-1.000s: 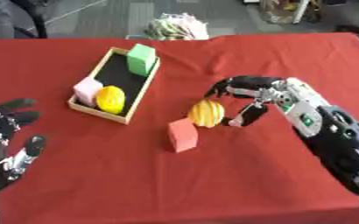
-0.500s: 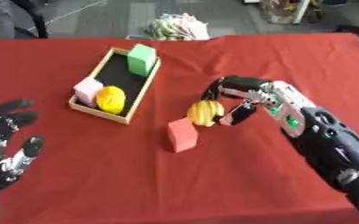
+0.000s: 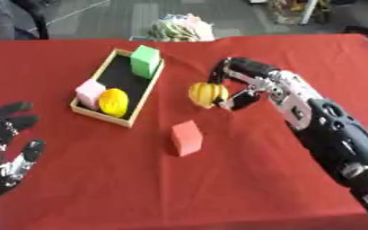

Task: Pick up objects on the table and place them in the box.

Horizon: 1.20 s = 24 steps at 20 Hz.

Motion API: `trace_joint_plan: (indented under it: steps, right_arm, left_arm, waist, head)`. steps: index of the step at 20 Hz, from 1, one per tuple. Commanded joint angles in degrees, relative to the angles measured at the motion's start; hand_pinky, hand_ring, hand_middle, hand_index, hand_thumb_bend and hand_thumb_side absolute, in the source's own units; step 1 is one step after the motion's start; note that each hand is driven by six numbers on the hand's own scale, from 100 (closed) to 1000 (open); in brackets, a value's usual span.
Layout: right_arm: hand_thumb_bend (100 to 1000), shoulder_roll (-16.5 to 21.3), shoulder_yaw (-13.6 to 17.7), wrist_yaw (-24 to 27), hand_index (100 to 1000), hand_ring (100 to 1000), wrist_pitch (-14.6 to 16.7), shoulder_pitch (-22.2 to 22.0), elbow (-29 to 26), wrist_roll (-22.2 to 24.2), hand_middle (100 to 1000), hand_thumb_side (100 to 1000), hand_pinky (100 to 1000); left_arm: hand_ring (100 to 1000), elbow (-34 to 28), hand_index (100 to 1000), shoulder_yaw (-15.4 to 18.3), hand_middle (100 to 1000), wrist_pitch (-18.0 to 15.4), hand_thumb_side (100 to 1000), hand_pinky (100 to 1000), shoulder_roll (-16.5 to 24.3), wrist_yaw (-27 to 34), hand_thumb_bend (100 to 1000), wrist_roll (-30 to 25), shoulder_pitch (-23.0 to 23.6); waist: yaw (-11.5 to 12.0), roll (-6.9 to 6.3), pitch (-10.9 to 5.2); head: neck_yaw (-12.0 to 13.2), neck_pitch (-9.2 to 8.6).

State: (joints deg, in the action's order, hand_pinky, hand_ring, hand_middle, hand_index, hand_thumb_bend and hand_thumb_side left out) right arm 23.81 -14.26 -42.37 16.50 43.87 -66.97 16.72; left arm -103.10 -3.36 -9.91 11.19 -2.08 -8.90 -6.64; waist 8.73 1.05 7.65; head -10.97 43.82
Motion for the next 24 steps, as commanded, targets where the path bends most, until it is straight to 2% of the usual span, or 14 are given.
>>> trace_joint_plan:
  steps: [1,5,12,16,20,24]
  right_arm:
    - [322,-1.4,1.3,1.6,608,626,-1.5,4.6,2.3,-0.9,523,100,675]
    - [320,-5.6,2.5,0.5,617,628,-2.5,9.3,8.5,-2.7,530,100,676]
    - [315,-12.4,5.7,-6.6,658,642,-4.4,13.6,17.8,-6.5,571,100,679]
    - [325,-14.8,7.9,-10.7,691,659,-7.8,14.5,23.0,-9.1,604,100,682]
    - [359,-15.8,9.2,-13.3,769,701,-11.7,14.6,25.5,-13.1,698,105,689]
    - [462,-16.2,9.2,-13.8,871,757,-12.9,14.5,25.9,-15.4,790,237,714]
  left_arm:
    - [741,-0.8,817,-0.1,760,-0.1,458,813,0.8,0.4,620,-0.4,-0.6]
    - [741,-0.9,817,-0.7,760,-0.1,458,813,0.7,0.7,620,-1.0,-1.3]
    - [740,-1.1,817,-1.6,760,-0.1,460,813,0.5,1.2,620,-2.0,-2.4]
    - [739,-1.2,817,-2.2,760,-0.1,460,813,0.4,1.4,620,-2.7,-2.8]
    - [739,-1.2,817,-2.3,759,-0.1,461,813,0.2,1.6,619,-2.9,-2.9]
    - [739,-1.3,818,-2.3,759,0.0,461,813,0.2,1.6,619,-2.9,-3.0]
  waist:
    - [0.9,-0.2,-1.46]
    - [3.5,-0.13,-0.86]
    - [7.6,-0.07,0.36]
    - [9.7,-0.12,0.82]
    - [10.7,-0.23,1.03]
    - [10.7,-0.27,1.1]
  head:
    - [-0.9,-0.33]
    - [-2.4,-1.0]
    - [-5.0,-1.76]
    - [-6.5,-2.0]
    - [-7.1,-2.1]
    - [-7.0,-2.09]
